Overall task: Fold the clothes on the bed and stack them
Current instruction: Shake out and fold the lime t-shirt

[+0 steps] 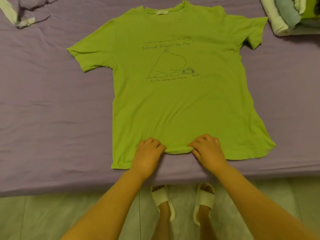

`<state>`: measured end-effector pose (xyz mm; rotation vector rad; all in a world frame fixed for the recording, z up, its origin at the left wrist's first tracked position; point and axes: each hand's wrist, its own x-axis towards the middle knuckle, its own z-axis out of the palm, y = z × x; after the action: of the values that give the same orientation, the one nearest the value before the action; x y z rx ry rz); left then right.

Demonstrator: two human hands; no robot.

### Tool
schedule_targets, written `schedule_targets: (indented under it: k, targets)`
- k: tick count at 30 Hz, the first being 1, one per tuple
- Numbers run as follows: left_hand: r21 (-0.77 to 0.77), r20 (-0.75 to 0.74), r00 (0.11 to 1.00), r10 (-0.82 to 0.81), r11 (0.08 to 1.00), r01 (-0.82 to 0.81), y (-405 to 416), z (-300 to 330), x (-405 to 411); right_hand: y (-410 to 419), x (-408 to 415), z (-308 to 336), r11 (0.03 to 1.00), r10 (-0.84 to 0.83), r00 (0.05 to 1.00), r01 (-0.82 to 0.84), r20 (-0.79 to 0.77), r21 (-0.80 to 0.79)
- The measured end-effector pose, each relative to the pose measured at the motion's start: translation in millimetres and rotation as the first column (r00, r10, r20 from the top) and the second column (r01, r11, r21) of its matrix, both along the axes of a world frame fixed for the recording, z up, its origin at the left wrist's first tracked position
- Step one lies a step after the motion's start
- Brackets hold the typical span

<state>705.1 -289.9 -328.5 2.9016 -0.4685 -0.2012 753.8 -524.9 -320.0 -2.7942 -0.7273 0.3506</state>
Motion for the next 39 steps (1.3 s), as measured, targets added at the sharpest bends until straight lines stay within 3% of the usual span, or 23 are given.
schedule_targets:
  k: [2,4,6,7,9,12,14,16,19,22,26,29,31,33,37,39]
  targets:
    - [-0.027,-0.075,0.996,-0.038,0.999,0.036,7.5,3.0,3.1,-0.9,0.7,5.2,1.000,0.022,0.989,-0.023,-0.146,-0.005]
    - [-0.067,-0.267,0.960,-0.084,0.995,0.068,12.3,12.6,0.8,-5.8,-1.8,10.4,1.000,0.000,0.935,0.006,-0.354,0.014]
    - [0.009,-0.404,0.911,-0.082,0.996,0.094,19.0,23.2,-10.3,-7.4,-13.4,14.9,1.000,-0.019,0.906,0.015,-0.424,-0.014]
    - [0.041,-0.425,0.902,-0.074,0.994,0.100,24.4,24.8,-18.4,-6.3,-19.0,16.9,0.997,-0.016,0.903,-0.015,-0.429,-0.069]
    - [-0.035,-0.444,0.896,0.012,0.999,-0.031,34.4,30.8,-35.9,2.7,-29.9,23.4,0.988,-0.001,0.931,-0.056,-0.365,-0.145]
    - [-0.108,-0.245,0.936,0.253,0.952,-0.285,57.3,27.2,-56.5,30.6,-44.4,20.8,0.991,0.132,0.975,-0.134,-0.177,-0.002]
    - [-0.120,-0.162,0.864,0.476,0.860,-0.496,73.4,24.1,-60.7,59.7,-52.6,19.4,0.969,0.245,0.962,-0.245,-0.121,0.007]
    - [-0.198,-0.247,0.756,0.606,0.732,-0.651,84.7,21.6,-60.9,89.0,-60.4,16.9,0.949,0.312,0.943,-0.314,-0.116,-0.003]
    - [-0.288,-0.460,0.658,0.595,0.601,-0.745,97.1,24.1,-62.3,120.3,-67.2,16.6,0.944,0.328,0.935,-0.328,-0.139,0.023]
    - [-0.333,-0.630,0.534,0.564,0.426,-0.842,99.7,35.3,-66.1,137.6,-65.8,16.2,0.964,0.257,0.924,-0.226,-0.283,0.138]
    - [-0.436,-0.718,0.397,0.571,0.074,-0.897,101.7,51.3,-74.9,146.0,-64.6,16.4,0.971,0.191,0.930,-0.134,-0.312,0.197]
    - [-0.442,-0.732,0.348,0.585,-0.020,-0.897,104.8,57.4,-79.9,151.3,-65.7,22.3,0.982,0.157,0.934,-0.113,-0.320,0.153]
    - [-0.404,-0.725,0.301,0.619,-0.029,-0.914,107.6,58.8,-81.6,154.2,-63.9,29.9,0.989,0.146,0.929,-0.140,-0.340,0.042]
    - [-0.329,-0.700,0.269,0.661,0.036,-0.944,110.7,55.3,-83.4,157.7,-61.9,35.2,0.984,0.153,0.947,-0.171,-0.281,-0.041]
    - [-0.108,-0.543,0.322,0.775,0.316,-0.943,111.6,54.5,-81.1,159.2,-40.0,36.4,0.991,0.110,0.889,-0.133,-0.444,-0.021]
    - [0.060,-0.427,0.435,0.792,0.505,-0.861,108.7,57.0,-73.6,153.8,-26.5,37.7,0.990,0.067,0.940,-0.105,-0.335,-0.099]
